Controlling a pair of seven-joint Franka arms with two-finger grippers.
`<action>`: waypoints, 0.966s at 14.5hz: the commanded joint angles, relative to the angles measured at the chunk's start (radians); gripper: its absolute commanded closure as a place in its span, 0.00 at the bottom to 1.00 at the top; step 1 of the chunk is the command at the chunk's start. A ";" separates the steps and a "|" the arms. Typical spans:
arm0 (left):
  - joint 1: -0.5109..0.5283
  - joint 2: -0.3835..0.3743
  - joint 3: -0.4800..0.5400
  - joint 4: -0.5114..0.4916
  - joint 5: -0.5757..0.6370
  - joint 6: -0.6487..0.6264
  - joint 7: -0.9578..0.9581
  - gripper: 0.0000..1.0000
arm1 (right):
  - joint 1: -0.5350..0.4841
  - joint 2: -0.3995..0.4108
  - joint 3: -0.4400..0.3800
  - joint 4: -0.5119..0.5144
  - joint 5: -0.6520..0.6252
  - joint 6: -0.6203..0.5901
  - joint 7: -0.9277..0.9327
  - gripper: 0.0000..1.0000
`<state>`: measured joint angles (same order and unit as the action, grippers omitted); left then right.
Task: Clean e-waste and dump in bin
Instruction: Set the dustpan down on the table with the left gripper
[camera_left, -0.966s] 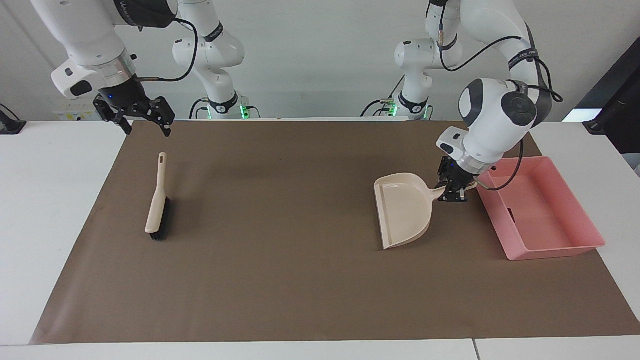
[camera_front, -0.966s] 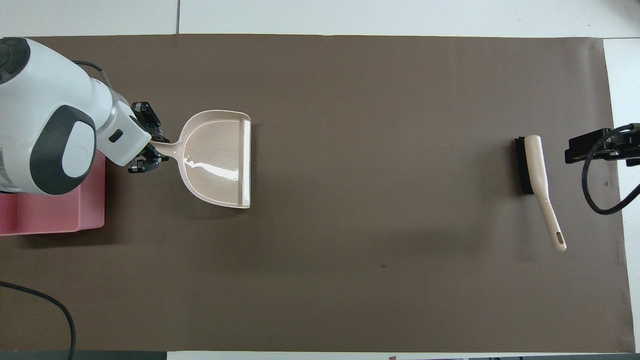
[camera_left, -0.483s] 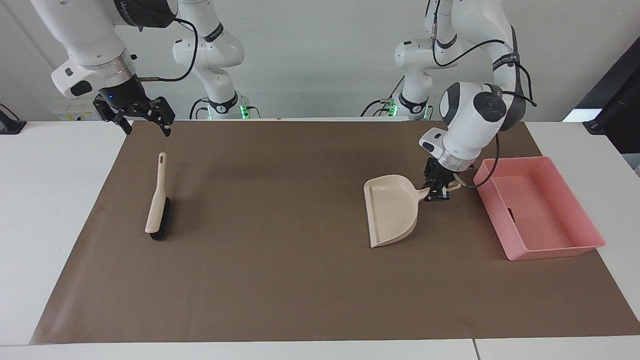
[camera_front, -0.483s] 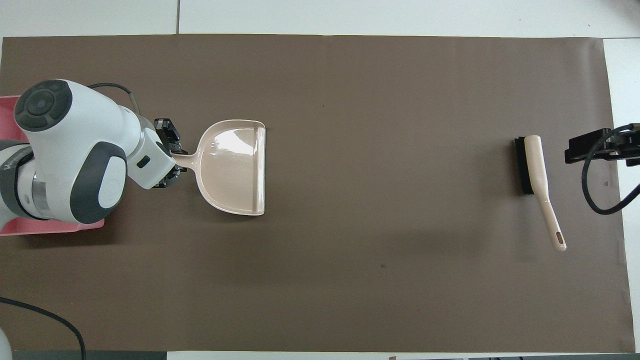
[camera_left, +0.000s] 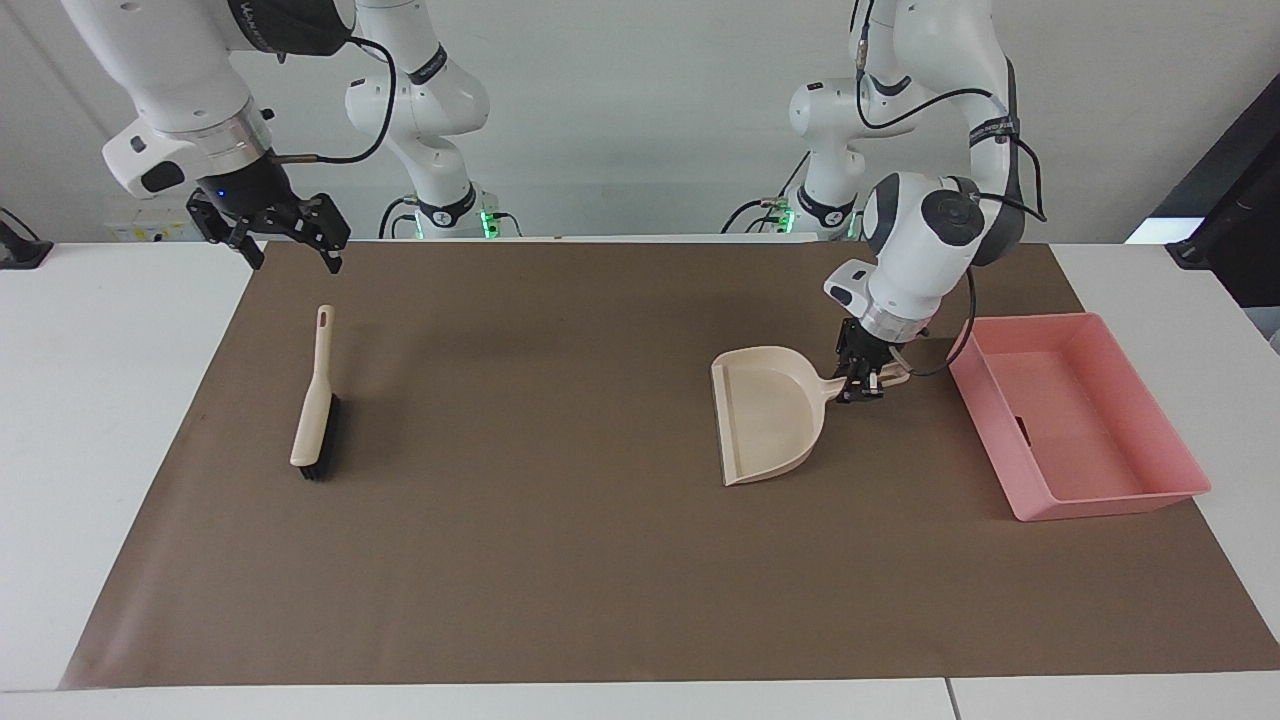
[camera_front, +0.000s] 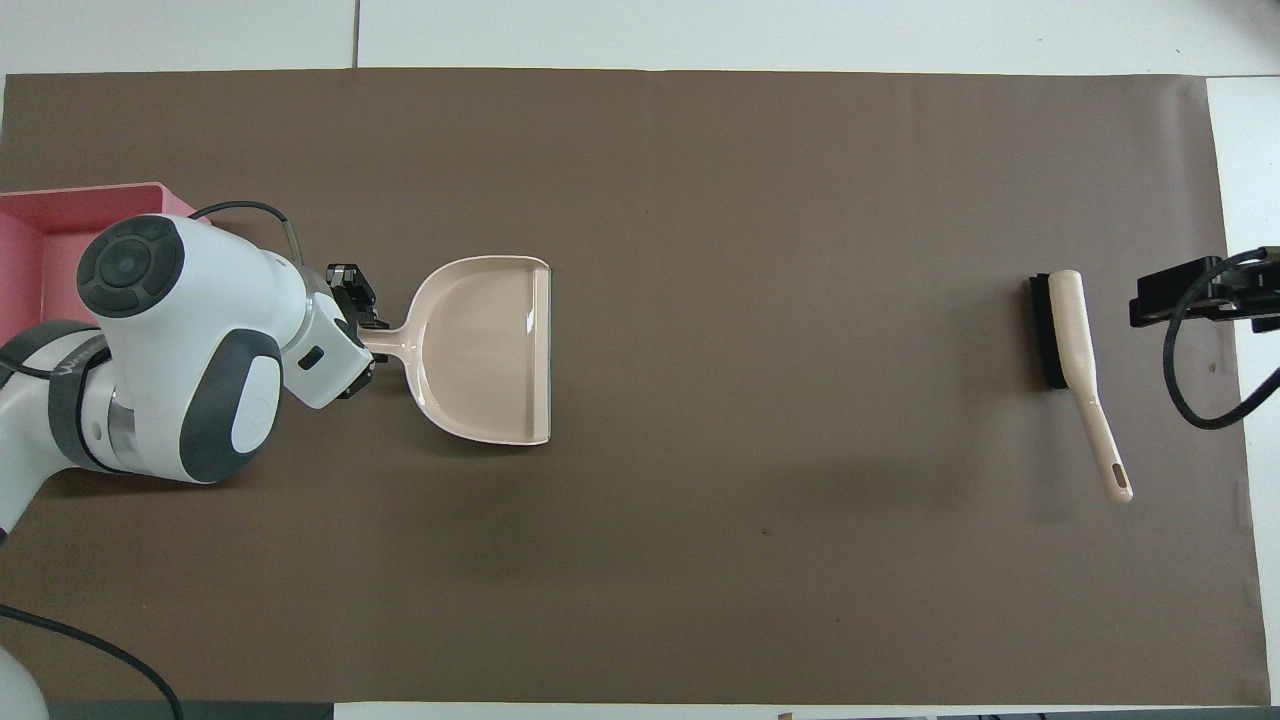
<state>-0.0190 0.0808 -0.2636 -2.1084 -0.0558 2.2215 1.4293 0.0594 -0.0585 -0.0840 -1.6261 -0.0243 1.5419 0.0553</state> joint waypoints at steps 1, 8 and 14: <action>0.011 -0.024 -0.022 -0.061 0.008 0.062 0.010 1.00 | -0.016 -0.007 0.009 -0.011 0.015 0.004 -0.022 0.01; 0.001 -0.019 -0.025 -0.085 0.011 0.073 0.014 0.98 | -0.016 -0.007 0.009 -0.011 0.015 0.004 -0.022 0.01; -0.001 -0.013 -0.025 -0.076 0.017 0.076 0.016 0.00 | -0.016 -0.007 0.009 -0.011 0.015 0.004 -0.022 0.01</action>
<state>-0.0201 0.0809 -0.2836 -2.1641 -0.0516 2.2798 1.4353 0.0594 -0.0585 -0.0840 -1.6261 -0.0243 1.5419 0.0553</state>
